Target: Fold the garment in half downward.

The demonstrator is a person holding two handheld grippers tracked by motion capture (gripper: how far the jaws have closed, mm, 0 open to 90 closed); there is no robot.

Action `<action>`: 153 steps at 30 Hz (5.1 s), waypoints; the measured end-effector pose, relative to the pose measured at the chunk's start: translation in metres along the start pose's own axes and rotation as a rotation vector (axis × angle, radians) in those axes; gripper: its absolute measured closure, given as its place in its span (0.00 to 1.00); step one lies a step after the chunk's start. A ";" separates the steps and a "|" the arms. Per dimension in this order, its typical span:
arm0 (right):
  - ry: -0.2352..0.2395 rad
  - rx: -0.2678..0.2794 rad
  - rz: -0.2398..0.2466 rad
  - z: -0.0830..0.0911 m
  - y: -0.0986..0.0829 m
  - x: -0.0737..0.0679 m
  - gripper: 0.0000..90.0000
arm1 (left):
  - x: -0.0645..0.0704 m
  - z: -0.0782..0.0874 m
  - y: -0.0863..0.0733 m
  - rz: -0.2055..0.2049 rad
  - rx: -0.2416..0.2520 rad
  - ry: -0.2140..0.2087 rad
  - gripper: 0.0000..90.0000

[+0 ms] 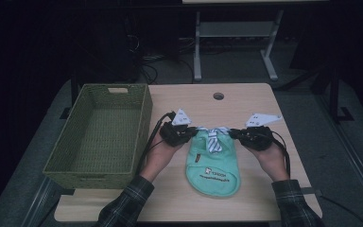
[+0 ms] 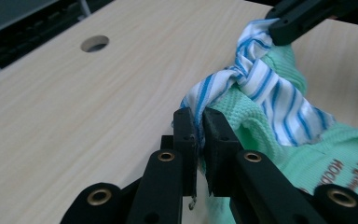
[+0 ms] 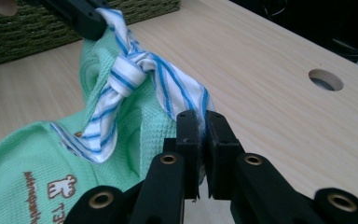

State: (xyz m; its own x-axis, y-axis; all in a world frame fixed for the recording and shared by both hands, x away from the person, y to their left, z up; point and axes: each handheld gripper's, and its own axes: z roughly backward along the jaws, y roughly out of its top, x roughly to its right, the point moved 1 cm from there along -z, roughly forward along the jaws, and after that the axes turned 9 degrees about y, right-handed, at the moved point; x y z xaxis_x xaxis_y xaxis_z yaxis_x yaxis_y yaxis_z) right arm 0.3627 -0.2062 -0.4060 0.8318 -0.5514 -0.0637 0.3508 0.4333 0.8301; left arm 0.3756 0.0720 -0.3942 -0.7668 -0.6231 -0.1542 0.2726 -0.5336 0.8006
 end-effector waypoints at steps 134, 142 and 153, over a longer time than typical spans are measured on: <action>0.301 -0.225 -0.041 0.002 -0.088 -0.096 1.00 | 0.084 0.001 -0.064 -0.015 -0.334 -0.421 0.99; 0.263 -0.124 -0.040 0.017 -0.072 -0.083 1.00 | 0.066 0.013 -0.044 0.014 -0.251 -0.369 0.98; 0.194 -0.100 -0.044 0.003 -0.050 -0.049 1.00 | 0.032 0.001 -0.028 0.060 -0.201 -0.264 0.99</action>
State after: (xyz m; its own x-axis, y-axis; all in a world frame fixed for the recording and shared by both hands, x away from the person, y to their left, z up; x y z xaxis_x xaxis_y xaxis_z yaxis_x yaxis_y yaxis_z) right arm 0.3032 -0.2035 -0.4430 0.8786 -0.4278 -0.2123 0.4215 0.4856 0.7659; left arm 0.3428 0.0677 -0.4206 -0.8630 -0.5008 0.0660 0.4104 -0.6190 0.6696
